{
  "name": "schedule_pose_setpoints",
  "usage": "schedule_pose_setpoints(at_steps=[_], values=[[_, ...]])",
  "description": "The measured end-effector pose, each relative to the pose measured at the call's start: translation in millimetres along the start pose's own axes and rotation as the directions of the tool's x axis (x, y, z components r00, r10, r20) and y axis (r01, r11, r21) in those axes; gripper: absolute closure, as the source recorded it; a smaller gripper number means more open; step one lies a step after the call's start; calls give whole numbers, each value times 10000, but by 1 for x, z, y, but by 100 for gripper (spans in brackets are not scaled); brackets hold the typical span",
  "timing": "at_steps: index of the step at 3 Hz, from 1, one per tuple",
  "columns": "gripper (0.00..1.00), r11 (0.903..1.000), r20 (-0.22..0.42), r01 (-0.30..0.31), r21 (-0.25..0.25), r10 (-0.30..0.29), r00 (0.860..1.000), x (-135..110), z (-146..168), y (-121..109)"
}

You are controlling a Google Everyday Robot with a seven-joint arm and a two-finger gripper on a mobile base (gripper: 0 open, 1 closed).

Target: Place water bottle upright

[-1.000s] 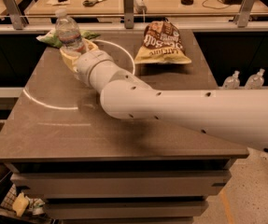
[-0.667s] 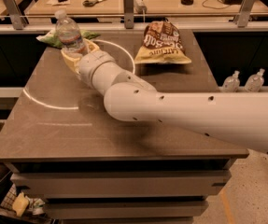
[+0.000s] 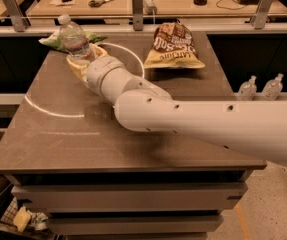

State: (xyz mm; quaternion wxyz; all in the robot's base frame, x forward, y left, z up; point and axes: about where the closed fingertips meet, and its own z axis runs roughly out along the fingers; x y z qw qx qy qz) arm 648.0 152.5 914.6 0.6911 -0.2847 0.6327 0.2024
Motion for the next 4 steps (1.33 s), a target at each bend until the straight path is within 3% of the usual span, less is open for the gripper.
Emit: schedule_pose_setpoints(at_steps=[4], values=[[100,9984,14,-553,-99,553,9985,20,-4,10]])
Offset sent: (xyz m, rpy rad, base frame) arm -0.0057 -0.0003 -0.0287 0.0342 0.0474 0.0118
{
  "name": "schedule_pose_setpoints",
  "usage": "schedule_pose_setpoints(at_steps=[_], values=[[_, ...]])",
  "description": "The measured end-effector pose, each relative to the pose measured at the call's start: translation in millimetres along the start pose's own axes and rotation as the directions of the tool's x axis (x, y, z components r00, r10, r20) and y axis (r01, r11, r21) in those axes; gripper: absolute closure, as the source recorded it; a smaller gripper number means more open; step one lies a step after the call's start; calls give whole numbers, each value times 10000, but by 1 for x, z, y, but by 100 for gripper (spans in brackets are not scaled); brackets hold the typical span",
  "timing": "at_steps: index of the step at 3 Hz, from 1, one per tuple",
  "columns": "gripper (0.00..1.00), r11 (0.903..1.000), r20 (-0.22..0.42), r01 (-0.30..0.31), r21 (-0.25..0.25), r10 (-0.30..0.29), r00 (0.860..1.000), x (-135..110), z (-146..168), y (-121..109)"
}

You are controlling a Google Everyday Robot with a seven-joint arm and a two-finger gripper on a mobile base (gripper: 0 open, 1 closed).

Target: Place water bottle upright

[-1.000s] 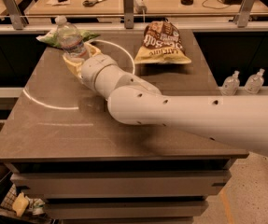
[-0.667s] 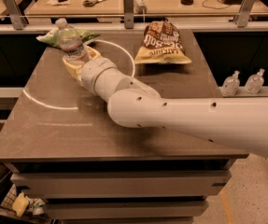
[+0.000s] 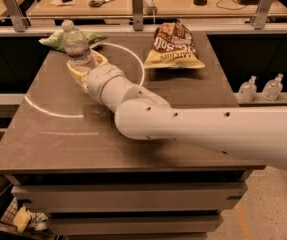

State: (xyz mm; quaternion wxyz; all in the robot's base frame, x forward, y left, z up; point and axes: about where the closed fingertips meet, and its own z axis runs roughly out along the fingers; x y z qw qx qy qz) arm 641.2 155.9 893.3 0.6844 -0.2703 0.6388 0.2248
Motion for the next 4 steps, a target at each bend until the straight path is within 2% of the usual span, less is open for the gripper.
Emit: schedule_pose_setpoints(at_steps=[1,2,4], values=[[100,10000,-1,-1,-1,1,10000,-2,0,0],[82,10000,0,-1,-1,1,10000,-2,0,0],[36,10000,48,22,-35,-22,10000,-6,1,2]])
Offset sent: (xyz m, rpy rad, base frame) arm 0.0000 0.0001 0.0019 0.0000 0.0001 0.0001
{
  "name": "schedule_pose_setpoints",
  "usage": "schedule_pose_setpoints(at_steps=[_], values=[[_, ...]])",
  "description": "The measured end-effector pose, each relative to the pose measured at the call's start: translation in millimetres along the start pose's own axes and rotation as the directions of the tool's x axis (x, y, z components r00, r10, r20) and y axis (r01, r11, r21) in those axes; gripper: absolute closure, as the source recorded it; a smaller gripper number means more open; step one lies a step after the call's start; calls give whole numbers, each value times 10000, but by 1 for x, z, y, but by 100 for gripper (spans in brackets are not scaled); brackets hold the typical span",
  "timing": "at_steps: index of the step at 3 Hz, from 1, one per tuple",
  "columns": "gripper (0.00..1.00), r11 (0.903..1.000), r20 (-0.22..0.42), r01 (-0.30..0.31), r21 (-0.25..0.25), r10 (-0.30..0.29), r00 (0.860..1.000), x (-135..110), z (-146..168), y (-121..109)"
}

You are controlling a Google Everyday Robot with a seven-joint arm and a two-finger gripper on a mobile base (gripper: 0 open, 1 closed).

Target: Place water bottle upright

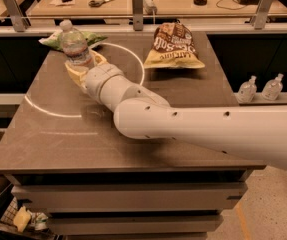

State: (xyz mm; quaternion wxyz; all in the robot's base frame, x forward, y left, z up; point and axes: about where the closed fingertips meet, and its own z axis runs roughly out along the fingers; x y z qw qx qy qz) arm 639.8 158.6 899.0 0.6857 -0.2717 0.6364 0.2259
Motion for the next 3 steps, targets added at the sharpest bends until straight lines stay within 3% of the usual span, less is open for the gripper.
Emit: schedule_pose_setpoints(at_steps=[1,2,3], values=[[12,10000,24,12,-17,-11,10000,-2,0,1],[0,10000,45,22,-31,-22,10000,-3,1,2],[0,10000,46,22,-32,-22,10000,-4,1,2]])
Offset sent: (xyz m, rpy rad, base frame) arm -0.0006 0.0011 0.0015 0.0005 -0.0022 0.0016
